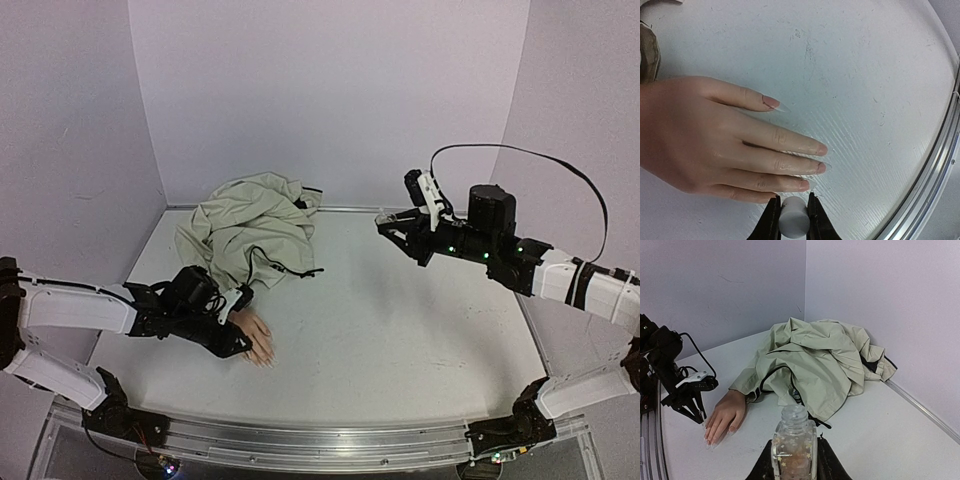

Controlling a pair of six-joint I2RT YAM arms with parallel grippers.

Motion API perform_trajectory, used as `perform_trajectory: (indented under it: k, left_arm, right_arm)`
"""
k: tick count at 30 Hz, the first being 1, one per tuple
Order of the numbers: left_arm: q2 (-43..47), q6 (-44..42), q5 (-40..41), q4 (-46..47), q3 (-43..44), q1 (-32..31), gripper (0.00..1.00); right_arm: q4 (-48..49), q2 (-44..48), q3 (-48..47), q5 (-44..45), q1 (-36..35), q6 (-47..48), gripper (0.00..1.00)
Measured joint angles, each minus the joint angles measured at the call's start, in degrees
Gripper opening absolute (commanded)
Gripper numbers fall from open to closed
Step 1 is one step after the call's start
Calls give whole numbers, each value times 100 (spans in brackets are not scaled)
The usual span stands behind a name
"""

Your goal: Paint the nails

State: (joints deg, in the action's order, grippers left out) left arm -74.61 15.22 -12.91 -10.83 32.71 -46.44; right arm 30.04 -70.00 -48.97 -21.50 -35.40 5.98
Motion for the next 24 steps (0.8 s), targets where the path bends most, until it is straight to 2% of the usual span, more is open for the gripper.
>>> perform_trajectory:
  k: [14,24]
  left_arm:
    - [125,184,503,-20,-28,0,0]
    - [33,173,514,-20,-24,0,0]
  right_arm:
    - [0,-20,0,-13,0,0,0]
    - [0,-20,0,-13,0,0,0]
